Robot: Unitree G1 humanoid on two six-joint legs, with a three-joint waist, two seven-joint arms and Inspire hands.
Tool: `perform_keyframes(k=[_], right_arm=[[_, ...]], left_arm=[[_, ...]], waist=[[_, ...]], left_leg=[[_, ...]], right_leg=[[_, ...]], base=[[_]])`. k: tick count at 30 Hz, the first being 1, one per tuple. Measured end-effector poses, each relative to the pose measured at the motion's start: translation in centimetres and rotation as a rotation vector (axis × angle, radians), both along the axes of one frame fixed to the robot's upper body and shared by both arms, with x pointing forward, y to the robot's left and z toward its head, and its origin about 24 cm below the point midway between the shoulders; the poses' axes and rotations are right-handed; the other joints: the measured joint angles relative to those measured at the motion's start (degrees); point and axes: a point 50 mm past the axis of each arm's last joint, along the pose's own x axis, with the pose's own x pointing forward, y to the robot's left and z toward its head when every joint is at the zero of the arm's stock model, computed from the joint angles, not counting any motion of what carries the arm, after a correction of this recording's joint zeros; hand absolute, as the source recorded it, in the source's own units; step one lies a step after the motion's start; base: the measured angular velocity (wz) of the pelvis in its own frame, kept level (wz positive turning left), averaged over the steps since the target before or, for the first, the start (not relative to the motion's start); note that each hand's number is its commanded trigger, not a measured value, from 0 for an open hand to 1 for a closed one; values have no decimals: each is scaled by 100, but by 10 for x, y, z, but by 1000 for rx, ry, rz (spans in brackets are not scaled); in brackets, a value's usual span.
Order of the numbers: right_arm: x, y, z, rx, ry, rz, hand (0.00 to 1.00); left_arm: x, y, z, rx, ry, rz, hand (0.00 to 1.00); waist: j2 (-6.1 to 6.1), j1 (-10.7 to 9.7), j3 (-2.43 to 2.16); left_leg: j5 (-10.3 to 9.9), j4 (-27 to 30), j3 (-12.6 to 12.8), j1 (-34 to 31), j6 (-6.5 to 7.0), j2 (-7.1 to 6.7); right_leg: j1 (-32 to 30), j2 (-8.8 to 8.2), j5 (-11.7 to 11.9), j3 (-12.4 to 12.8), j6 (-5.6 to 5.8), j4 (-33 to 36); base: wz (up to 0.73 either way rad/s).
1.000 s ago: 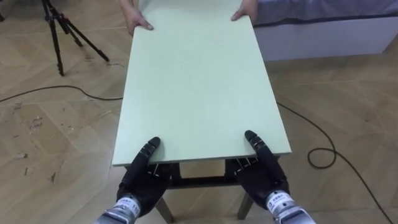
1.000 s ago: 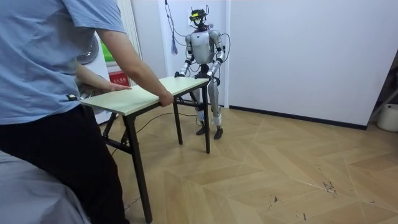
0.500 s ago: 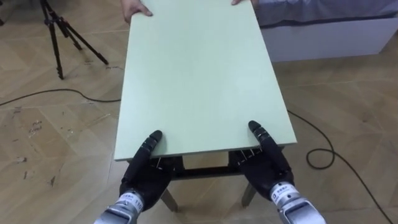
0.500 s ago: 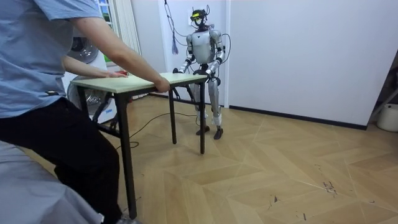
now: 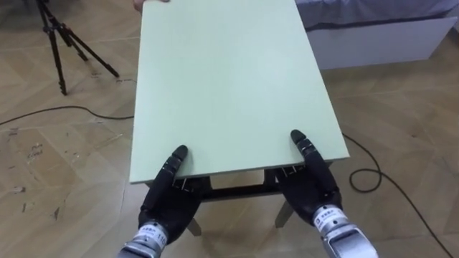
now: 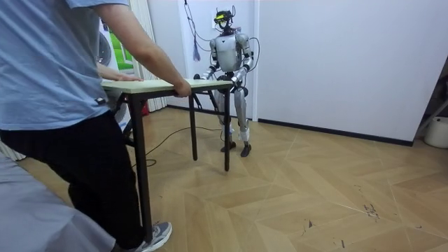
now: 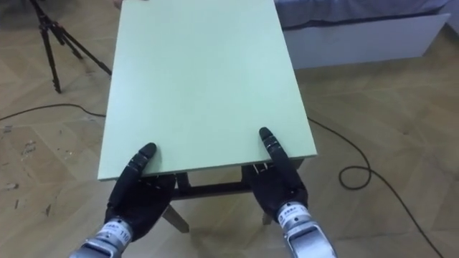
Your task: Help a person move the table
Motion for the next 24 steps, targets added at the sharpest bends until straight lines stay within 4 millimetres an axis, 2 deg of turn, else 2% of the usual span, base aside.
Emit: perform_keyframes(k=[3,5,15,20,24], right_arm=[[-8,0,0,1,-2,-11,100],[-11,-1,1,-1,-5,-14,100],[-29,0,-6,-6,2,-28,100],[-34,2,-7,-1,-16,-31,100],[-35,4,-7,3,-24,-37,100]], left_arm=[[-6,-2,1,4,-6,-1,100],[-9,-3,1,2,-5,-1,100],[-27,-5,-3,25,-8,13,100],[-30,-4,-1,47,-37,20,100],[-30,-5,0,51,-43,23,100]], waist=[[-83,3,-50],[-93,15,-55],[-110,6,-43],[-187,-11,4],[-197,7,6]], left_leg=[[0,0,24,-32,0,5],[0,0,34,-33,0,1],[0,3,42,-40,0,1],[0,56,42,-201,0,-4],[0,154,32,-340,0,16]], right_leg=[[-32,-10,0,11,0,-1],[-33,-17,1,10,2,-1],[-42,0,1,9,1,0],[-178,4,16,2,-20,10],[-277,14,37,-9,-47,28]], base=[[0],[0],[0],[0],[0]])
